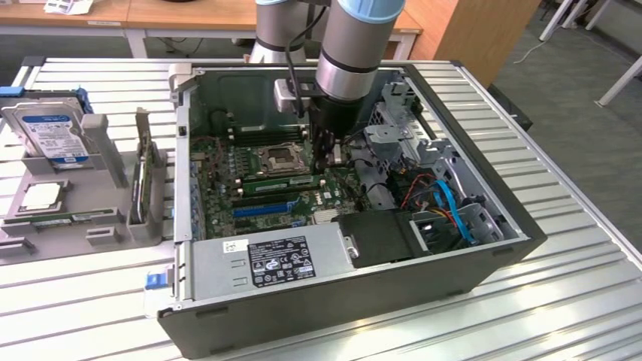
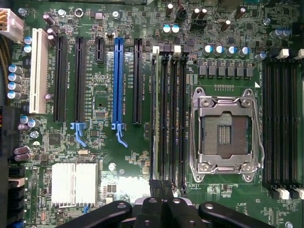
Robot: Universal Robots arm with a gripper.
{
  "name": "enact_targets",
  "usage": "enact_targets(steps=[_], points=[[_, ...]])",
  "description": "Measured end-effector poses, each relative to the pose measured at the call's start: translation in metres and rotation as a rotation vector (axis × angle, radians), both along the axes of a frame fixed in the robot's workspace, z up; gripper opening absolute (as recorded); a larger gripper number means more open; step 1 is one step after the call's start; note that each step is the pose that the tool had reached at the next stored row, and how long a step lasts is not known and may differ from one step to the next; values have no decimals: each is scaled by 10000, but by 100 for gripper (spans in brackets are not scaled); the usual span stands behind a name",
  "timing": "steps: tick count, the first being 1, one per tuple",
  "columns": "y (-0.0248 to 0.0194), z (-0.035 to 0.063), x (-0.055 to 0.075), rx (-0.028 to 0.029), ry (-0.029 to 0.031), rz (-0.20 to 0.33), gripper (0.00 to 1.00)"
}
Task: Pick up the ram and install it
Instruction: 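Press down the ram until it locks into place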
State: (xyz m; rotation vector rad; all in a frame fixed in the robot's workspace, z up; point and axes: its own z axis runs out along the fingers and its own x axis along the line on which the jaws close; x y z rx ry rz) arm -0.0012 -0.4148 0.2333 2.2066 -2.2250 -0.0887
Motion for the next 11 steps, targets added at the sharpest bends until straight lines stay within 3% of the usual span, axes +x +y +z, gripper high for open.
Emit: enact_targets(steps=[11], points=[[0, -23, 0, 2, 0, 0, 10]])
